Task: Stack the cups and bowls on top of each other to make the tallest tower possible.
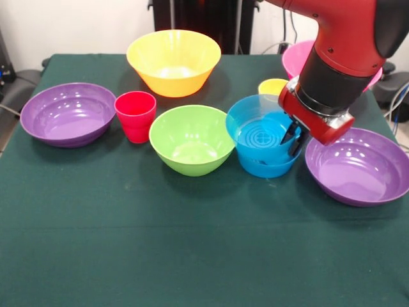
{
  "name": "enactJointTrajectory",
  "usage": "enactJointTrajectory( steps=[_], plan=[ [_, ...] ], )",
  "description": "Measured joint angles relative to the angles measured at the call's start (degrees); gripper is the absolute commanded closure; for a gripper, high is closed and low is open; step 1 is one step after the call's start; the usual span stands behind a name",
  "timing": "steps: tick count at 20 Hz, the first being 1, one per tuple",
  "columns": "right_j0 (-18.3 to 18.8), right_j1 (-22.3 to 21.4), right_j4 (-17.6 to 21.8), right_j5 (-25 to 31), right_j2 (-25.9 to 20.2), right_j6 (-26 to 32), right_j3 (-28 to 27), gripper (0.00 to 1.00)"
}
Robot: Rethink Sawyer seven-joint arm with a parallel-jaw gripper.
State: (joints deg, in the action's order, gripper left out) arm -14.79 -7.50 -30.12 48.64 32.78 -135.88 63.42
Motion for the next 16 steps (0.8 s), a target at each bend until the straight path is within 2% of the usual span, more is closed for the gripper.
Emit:
enactJointTrajectory(
  steps=[5, 16],
  plan=[
    [-0.83, -0.29, -0.21, -0.01, 0.0, 0.0, 0.62, 1.0],
    [-5.04, -2.52, -1.25, -0.06, -0.02, -0.01, 4.73, 1.0]
  ],
)
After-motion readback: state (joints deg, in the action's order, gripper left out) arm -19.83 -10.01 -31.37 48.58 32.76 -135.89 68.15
